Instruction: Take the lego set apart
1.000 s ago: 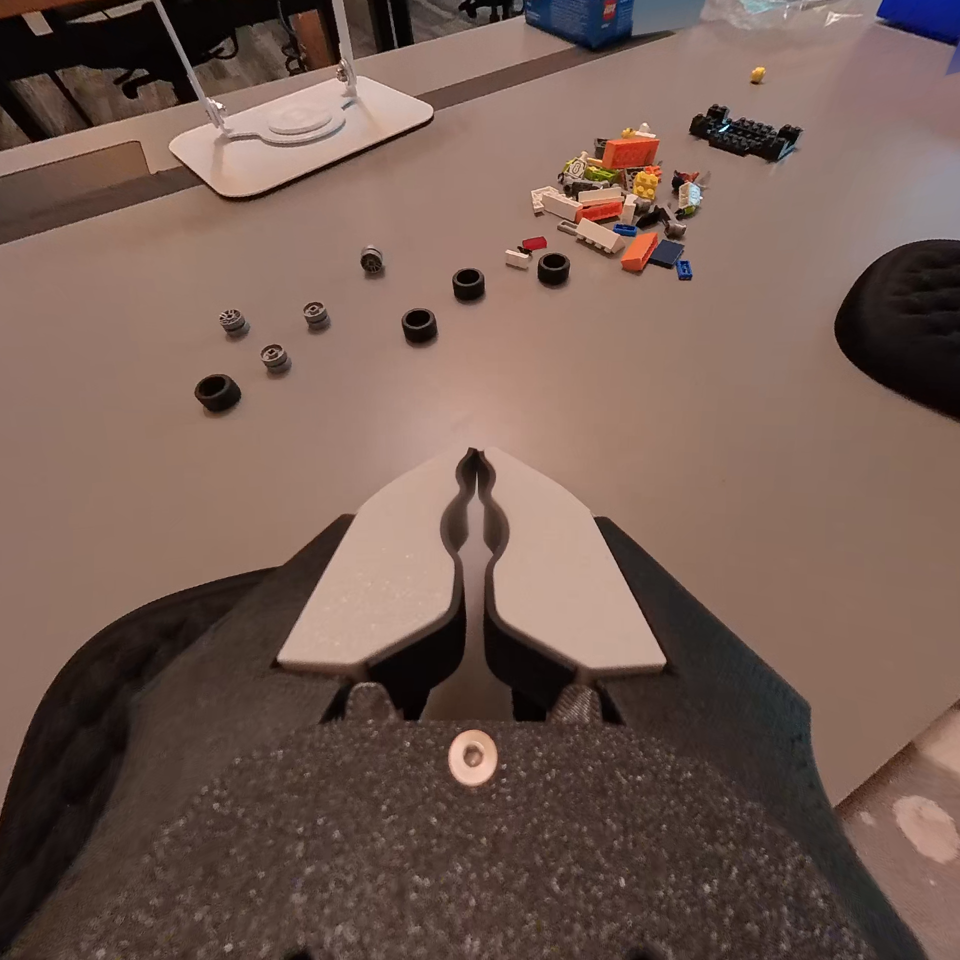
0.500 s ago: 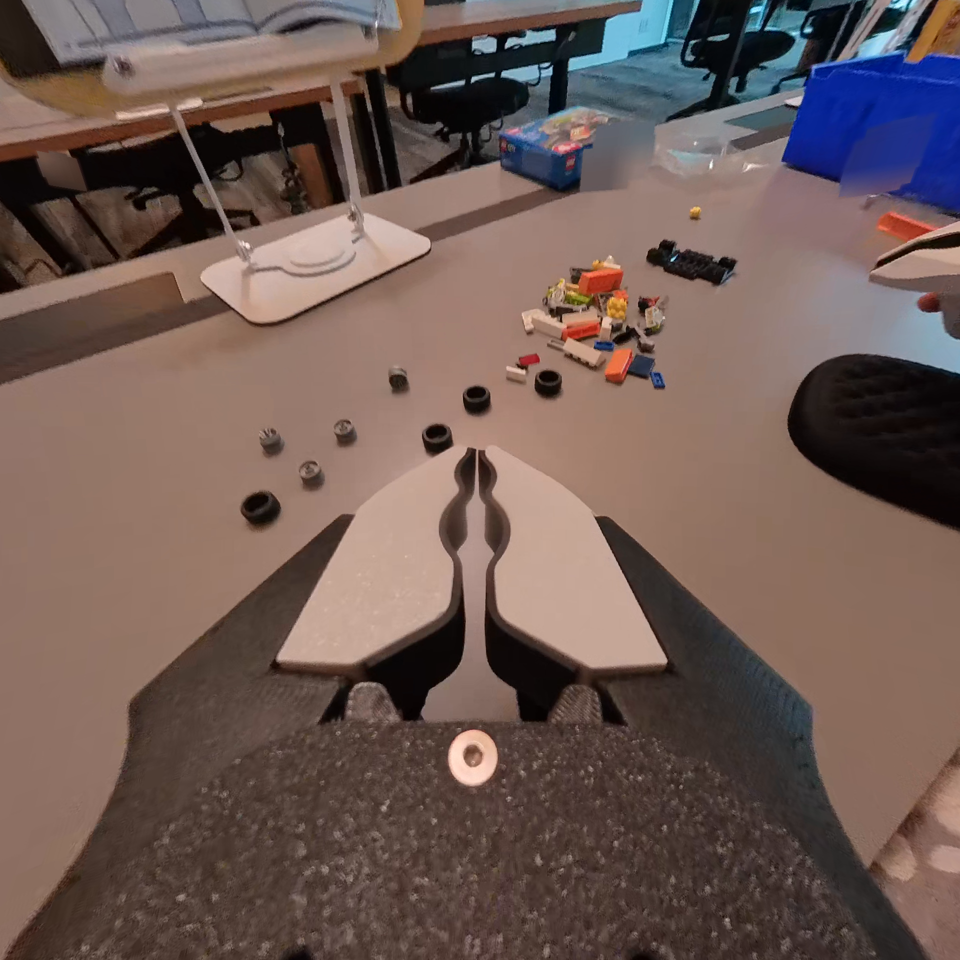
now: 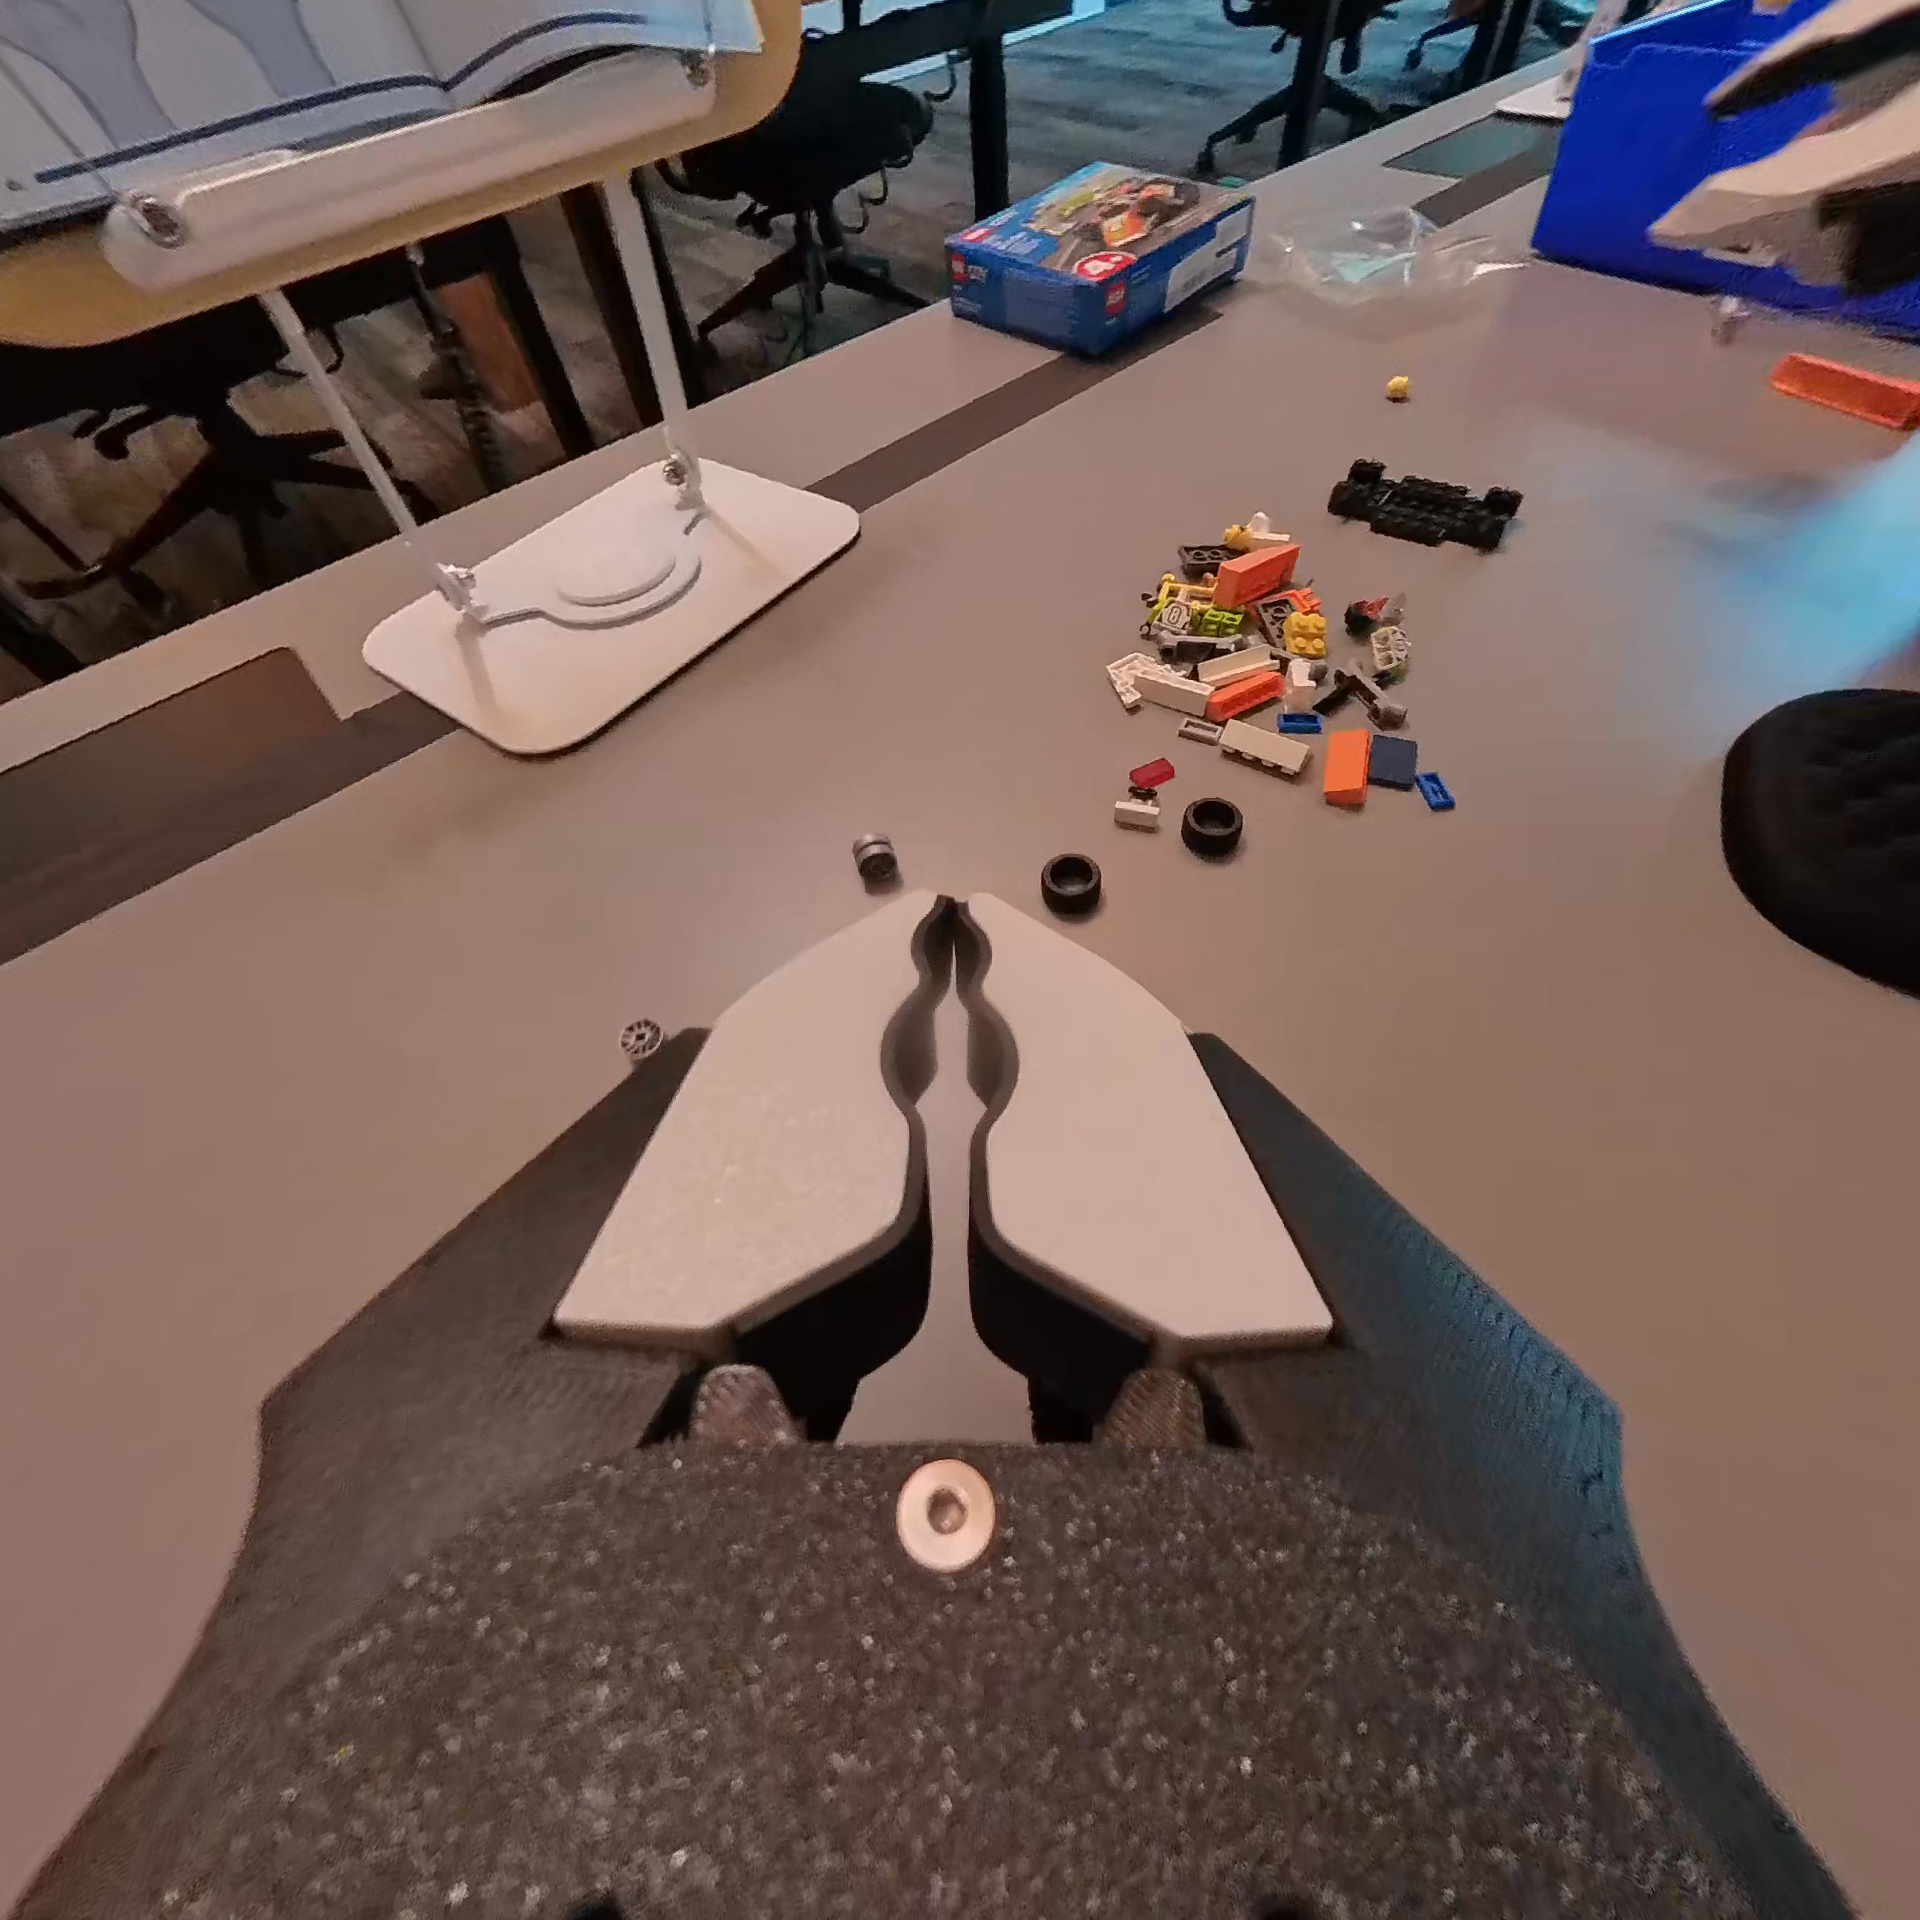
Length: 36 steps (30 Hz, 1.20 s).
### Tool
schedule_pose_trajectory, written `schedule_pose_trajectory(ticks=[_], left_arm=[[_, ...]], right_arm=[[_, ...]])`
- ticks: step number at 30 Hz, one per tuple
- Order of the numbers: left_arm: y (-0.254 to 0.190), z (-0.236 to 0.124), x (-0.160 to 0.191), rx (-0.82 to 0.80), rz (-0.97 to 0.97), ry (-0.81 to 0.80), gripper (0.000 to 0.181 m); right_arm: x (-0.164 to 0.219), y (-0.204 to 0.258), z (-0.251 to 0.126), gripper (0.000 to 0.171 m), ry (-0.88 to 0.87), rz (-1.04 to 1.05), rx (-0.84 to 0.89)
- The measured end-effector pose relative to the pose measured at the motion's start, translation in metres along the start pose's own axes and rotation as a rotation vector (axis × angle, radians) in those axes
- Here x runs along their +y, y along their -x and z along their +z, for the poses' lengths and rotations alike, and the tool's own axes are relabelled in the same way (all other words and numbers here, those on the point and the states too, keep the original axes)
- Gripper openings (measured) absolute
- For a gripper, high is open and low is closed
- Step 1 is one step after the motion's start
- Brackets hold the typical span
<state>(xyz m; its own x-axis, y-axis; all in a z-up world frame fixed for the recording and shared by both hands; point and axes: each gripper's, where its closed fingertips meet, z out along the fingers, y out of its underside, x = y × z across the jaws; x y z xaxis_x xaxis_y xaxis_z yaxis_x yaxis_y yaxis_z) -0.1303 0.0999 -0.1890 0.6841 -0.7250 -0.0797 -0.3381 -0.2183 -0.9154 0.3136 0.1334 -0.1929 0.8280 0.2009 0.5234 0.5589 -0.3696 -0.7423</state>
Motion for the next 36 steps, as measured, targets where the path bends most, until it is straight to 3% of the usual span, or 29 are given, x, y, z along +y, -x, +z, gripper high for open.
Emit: schedule_pose_trajectory(ticks=[7,12,16,19,22,27,31,36], left_arm=[[-0.003,0.033,-0.013,0.041,0.088,-0.033,0.0],[-0.004,0.049,0.0,0.061,0.094,-0.009,0.0],[0.0,0.055,0.009,0.074,0.06,0.011,0.0],[-0.001,0.059,0.015,0.091,0.033,0.021,0.0],[-0.002,0.059,0.017,0.097,0.042,0.026,0.0],[-0.008,0.057,0.014,0.13,0.025,0.004,0.0],[-0.02,0.056,0.013,0.193,-0.004,-0.018,0.001],[-0.039,0.05,0.001,0.294,-0.035,-0.078,0.025]], right_arm=[[0.054,-0.064,0.115,0.063,0.259,-0.246,-0.037],[0.073,-0.075,0.169,0.067,0.338,-0.333,-0.064],[0.079,-0.089,0.189,0.057,0.354,-0.343,-0.044],[0.089,-0.093,0.194,0.022,0.381,-0.37,-0.044],[0.08,-0.095,0.187,0.001,0.309,-0.383,-0.011],[0.03,-0.071,0.143,0.0,0.116,-0.187,-0.141],[-0.033,-0.021,0.083,0.0,-0.083,-0.024,-0.364],[-0.114,0.069,-0.009,0.0,-0.329,0.164,-0.741]])
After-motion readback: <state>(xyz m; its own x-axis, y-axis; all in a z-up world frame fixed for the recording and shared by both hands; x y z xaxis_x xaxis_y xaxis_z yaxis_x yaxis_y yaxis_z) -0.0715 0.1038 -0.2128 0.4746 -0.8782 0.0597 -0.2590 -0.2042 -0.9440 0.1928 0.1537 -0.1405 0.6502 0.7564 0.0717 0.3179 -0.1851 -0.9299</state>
